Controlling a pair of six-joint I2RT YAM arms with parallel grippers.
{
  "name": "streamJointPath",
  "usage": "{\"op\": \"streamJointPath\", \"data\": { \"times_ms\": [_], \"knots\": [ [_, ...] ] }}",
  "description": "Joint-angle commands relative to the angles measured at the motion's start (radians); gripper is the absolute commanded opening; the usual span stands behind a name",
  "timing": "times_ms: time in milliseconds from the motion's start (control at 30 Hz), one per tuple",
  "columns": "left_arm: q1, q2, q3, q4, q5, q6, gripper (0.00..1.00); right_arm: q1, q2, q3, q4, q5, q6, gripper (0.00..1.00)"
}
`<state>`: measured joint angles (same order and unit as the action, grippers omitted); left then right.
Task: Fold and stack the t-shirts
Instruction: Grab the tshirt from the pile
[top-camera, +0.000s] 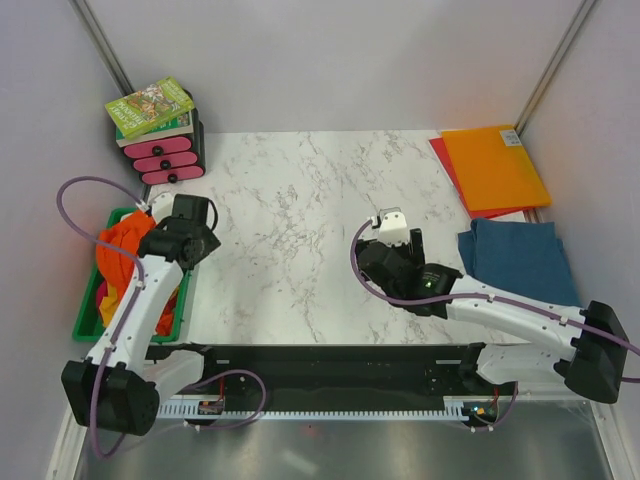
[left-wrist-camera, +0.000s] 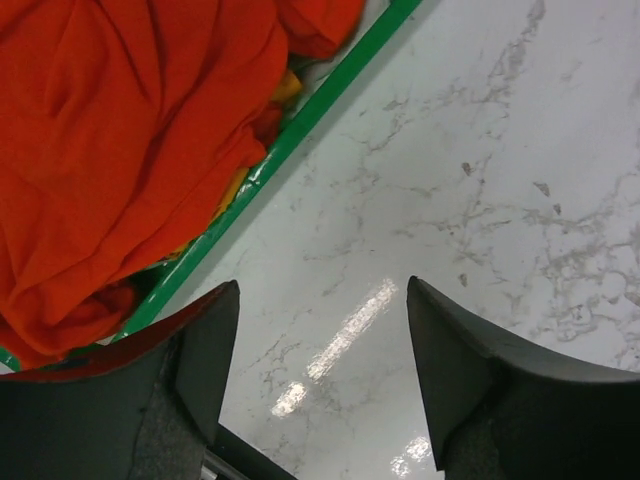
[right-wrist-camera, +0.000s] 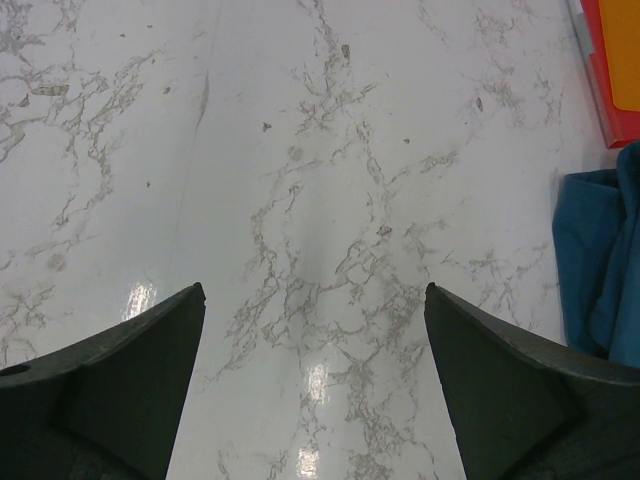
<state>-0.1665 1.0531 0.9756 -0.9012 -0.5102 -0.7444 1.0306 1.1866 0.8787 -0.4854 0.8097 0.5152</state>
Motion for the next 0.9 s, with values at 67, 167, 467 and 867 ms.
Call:
{"op": "streamJointPath", "data": {
  "times_ms": [67,167,467,867],
  "knots": [
    [0.123,0.103,0.055,-0.019,-0.033,-0.068,0.61,0.003,-0.031,-0.015,0.036,0.023,-0.04,0.98],
    [0.226,0.149,0.074,-0.027,-0.048,-0.096,0.54,0.003,-0.019,-0.003,0.067,0.002,-0.069,0.98],
    [0.412,0.326,0.133,-0.038,-0.067,-0.187,0.55,0.002,0.045,0.048,0.073,-0.027,-0.122,0.98],
    [0.378,0.271,0.161,-0.01,0.026,-0.078,0.62,0.002,0.013,0.016,0.12,-0.072,-0.124,0.98]
  ]
}}
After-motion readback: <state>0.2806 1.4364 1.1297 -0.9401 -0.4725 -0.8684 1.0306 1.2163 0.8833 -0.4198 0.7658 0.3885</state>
